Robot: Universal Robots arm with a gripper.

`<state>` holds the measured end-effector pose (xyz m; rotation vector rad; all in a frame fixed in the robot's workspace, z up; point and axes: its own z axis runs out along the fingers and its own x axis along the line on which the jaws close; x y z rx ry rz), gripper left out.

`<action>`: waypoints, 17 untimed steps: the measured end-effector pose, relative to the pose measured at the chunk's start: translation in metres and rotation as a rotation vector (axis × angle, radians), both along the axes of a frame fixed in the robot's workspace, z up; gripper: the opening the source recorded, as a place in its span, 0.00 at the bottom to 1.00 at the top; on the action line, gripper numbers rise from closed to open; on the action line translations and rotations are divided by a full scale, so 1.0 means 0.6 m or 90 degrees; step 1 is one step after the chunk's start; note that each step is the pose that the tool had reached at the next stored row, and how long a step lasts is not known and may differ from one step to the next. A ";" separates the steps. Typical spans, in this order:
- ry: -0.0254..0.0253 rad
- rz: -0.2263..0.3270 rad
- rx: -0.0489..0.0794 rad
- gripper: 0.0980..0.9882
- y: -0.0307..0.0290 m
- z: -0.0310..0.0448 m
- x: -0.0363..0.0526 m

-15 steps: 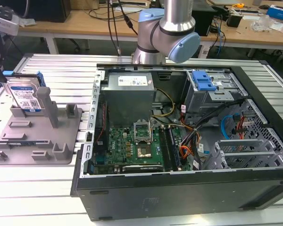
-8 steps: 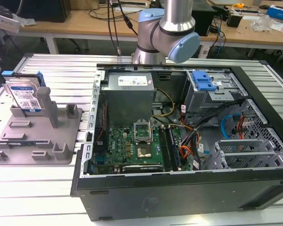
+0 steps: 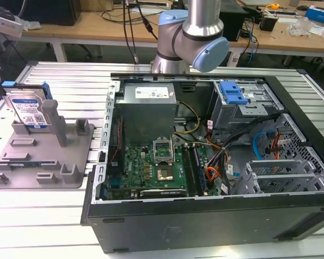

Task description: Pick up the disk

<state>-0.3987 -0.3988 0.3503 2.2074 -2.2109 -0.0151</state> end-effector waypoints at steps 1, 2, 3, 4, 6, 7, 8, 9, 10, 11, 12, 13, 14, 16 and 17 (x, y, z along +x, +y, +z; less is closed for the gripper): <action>0.0000 -0.013 0.000 0.50 0.0001 0.000 0.000; 0.0000 -0.022 0.000 0.50 0.0001 0.000 0.000; 0.0000 -0.035 0.000 0.50 0.0003 0.000 0.000; 0.0000 -0.039 0.000 0.50 0.0029 0.000 0.000; 0.0000 -0.040 0.000 0.50 0.0169 0.000 -0.002; -0.0001 -0.040 0.000 0.50 0.0231 0.000 -0.002; 0.0000 -0.040 0.000 0.50 0.0316 0.000 -0.003; 0.0000 -0.040 0.000 0.50 0.0392 0.000 -0.003; -0.0001 -0.040 0.000 0.50 0.0506 0.000 -0.004; 0.0000 -0.040 0.000 0.50 0.0577 0.000 -0.004; 0.0000 -0.040 0.000 0.50 0.0648 0.000 -0.005; -0.0001 -0.040 0.000 0.50 0.0835 0.000 -0.006; 0.0000 -0.040 0.000 0.50 0.0999 0.000 -0.006; 0.0000 -0.040 0.000 0.50 0.1272 -0.001 -0.013; -0.0001 -0.041 0.000 0.50 0.1296 -0.005 -0.032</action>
